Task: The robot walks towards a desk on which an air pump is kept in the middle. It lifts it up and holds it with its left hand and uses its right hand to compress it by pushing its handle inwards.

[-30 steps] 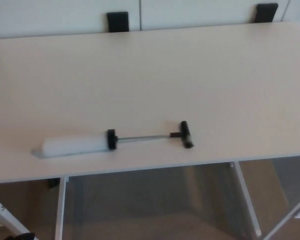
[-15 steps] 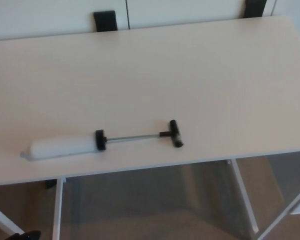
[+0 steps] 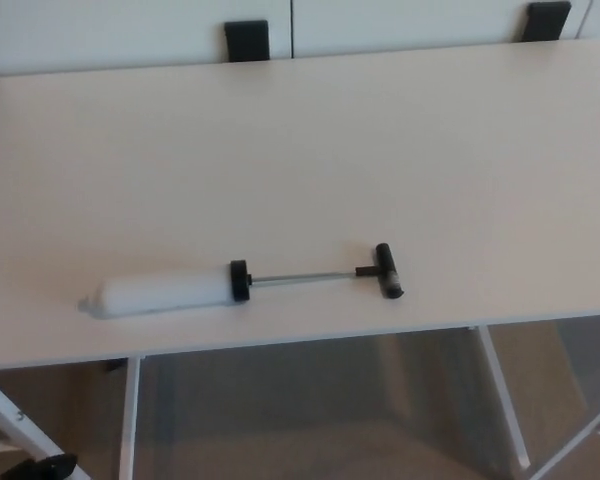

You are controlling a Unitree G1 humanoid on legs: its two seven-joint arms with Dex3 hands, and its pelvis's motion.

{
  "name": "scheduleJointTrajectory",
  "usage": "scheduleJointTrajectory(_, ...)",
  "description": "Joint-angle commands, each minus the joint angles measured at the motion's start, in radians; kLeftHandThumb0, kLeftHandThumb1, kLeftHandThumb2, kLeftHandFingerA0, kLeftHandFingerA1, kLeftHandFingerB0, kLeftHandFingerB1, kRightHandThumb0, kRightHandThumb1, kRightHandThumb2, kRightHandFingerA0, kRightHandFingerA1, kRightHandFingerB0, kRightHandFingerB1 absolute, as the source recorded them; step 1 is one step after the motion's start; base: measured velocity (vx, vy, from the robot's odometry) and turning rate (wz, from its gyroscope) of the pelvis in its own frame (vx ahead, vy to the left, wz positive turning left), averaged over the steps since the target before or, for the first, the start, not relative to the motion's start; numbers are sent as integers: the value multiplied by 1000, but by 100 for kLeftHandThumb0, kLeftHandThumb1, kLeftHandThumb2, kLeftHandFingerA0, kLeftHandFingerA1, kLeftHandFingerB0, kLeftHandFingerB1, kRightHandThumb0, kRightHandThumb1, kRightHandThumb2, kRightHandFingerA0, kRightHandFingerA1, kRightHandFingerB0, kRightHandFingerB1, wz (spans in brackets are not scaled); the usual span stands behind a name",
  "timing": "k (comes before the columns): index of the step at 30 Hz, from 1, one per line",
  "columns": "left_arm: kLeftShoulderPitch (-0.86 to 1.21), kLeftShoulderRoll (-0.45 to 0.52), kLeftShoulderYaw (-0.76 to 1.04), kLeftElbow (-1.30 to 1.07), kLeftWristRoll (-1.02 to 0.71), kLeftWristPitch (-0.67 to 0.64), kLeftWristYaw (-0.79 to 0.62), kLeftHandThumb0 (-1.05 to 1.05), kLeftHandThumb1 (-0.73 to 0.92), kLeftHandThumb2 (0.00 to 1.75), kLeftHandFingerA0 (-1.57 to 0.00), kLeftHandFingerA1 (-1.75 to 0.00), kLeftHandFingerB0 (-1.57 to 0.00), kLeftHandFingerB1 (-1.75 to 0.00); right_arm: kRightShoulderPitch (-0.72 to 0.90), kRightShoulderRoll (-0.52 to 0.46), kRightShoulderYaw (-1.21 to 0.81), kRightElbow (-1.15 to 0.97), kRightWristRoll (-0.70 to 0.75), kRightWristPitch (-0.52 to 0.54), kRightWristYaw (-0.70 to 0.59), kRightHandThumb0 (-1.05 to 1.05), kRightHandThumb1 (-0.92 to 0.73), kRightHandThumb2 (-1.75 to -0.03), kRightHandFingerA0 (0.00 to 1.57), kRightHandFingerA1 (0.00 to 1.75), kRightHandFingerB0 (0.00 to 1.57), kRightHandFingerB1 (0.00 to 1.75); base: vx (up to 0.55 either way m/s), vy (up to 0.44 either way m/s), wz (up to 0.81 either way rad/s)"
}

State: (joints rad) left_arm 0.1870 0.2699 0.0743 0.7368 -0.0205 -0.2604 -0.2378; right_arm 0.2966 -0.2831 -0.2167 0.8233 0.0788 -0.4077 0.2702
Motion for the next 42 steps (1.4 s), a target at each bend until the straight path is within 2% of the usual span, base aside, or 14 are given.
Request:
scheduleJointTrajectory(1,-14,11,1,0,7,-4,-3,-39,69,61,-44,-39,-33,-33,-6,-12,-7,-1,6,9,-7,-57,-72,-61,32,40,23,34,-45,-87,5)
scheduleJointTrajectory(11,-11,14,5,-12,-1,0,-17,-40,69,60,-42,-39,-33,-33,-6,-13,4,1,-12,3,-18,-60,-73,-61,32,40,23,34,-6,-18,1)
scheduleJointTrajectory(17,188,20,49,-340,-103,113,-74,-39,68,61,-36,-37,-28,-32,102,10,-27,-147,63,-8,26,-61,-73,-61,32,41,22,34,0,0,0)
scheduleJointTrajectory(21,440,11,260,-634,-403,226,-134,-23,60,103,-1,-50,0,-47,286,25,-72,-443,160,-2,64,-60,-74,-62,34,40,22,33,0,0,0)
scheduleJointTrajectory(22,524,18,363,-694,-497,258,-140,-31,54,69,-5,-28,-5,-19,343,33,-110,-504,235,-9,99,-58,-71,-61,33,41,25,34,0,0,0)
scheduleJointTrajectory(27,641,37,588,-768,-679,340,-134,-29,50,69,-5,-37,-3,-15,441,60,-193,-627,378,-18,146,-56,-71,-60,37,45,27,36,0,0,0)
scheduleJointTrajectory(28,666,46,705,-801,-751,358,-83,-14,60,100,-1,-49,0,-49,476,78,-236,-689,429,-28,132,-55,-71,-60,36,44,27,36,0,0,0)
scheduleJointTrajectory(29,672,47,728,-813,-764,362,-70,-14,60,100,-1,-49,0,-49,483,82,-245,-703,439,-27,128,-55,-71,-60,36,44,27,36,0,0,0)
scheduleJointTrajectory(30,688,51,787,-873,-821,342,-44,-19,55,56,-4,-30,0,-24,509,83,-268,-765,469,-26,119,-60,-63,-80,26,49,18,43,0,0,0)
scheduleJointTrajectory(34,708,62,903,-1028,-883,265,18,-28,52,67,-5,-33,-5,-17,562,84,-324,-926,512,-18,76,-57,-74,-62,32,43,22,36,0,0,0)
scheduleJointTrajectory(35,710,73,948,-1112,-903,215,48,-19,52,96,-2,-50,0,-49,573,91,-345,-998,528,-17,39,-56,-73,-61,36,46,24,39,0,0,0)
scheduleJointTrajectory(40,715,98,1036,-1280,-956,132,98,-21,48,94,-2,-50,0,-48,593,102,-379,-1141,590,8,-9,-62,-62,-80,29,51,19,46,0,0,0)
scheduleJointTrajectory(41,722,120,1077,-1344,-996,100,105,-31,55,58,-12,-35,-9,-22,604,103,-382,-1183,604,8,-14,-60,-62,-80,32,52,22,47,0,0,0)
scheduleJointTrajectory(42,728,135,1108,-1389,-1026,80,110,-31,55,58,-12,-35,-9,-22,611,105,-385,-1213,612,9,-16,-60,-62,-80,32,52,22,47,0,0,0)
